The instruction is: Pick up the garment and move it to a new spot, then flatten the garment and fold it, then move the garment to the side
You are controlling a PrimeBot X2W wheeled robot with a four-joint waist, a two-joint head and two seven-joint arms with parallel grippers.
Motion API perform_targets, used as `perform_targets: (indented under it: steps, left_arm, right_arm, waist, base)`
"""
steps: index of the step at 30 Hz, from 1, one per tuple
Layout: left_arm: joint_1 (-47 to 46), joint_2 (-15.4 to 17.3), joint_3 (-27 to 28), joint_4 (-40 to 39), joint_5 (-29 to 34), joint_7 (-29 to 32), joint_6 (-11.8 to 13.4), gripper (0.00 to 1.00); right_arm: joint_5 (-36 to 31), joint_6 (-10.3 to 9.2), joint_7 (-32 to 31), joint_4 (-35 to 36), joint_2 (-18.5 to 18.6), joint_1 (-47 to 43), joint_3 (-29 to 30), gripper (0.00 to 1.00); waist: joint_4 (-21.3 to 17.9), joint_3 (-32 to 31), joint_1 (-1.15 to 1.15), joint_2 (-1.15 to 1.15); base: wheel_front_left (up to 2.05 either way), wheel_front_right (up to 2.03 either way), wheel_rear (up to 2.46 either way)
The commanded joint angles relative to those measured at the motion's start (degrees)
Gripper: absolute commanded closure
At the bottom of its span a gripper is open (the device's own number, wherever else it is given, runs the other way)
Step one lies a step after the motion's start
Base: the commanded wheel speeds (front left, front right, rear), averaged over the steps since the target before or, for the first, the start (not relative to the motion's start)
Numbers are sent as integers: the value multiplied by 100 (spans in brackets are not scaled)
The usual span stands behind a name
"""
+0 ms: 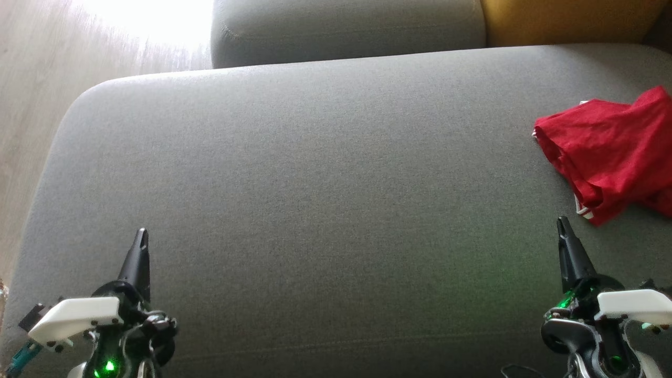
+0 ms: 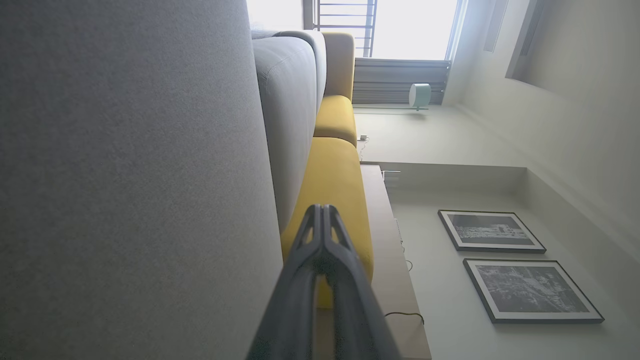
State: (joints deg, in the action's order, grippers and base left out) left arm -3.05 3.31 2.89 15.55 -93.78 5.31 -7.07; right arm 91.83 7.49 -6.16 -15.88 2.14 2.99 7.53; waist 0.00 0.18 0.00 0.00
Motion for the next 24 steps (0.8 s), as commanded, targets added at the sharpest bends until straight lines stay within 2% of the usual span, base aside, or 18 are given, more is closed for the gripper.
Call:
perform_targets:
  steps: [1,24]
  left_arm:
    - [-304,41,247,-155,65,25,-42,100]
    - [-306,20,278,-154,91,49,-42,100]
  right_arm:
    - [34,0,-33,186,74,319,-101,100]
    - [34,0,-32,186,74,319,-102,100]
  waist:
    - [0,0,0,0]
    - [0,0,0,0]
  base:
    - [0,0,0]
    - [0,0,0]
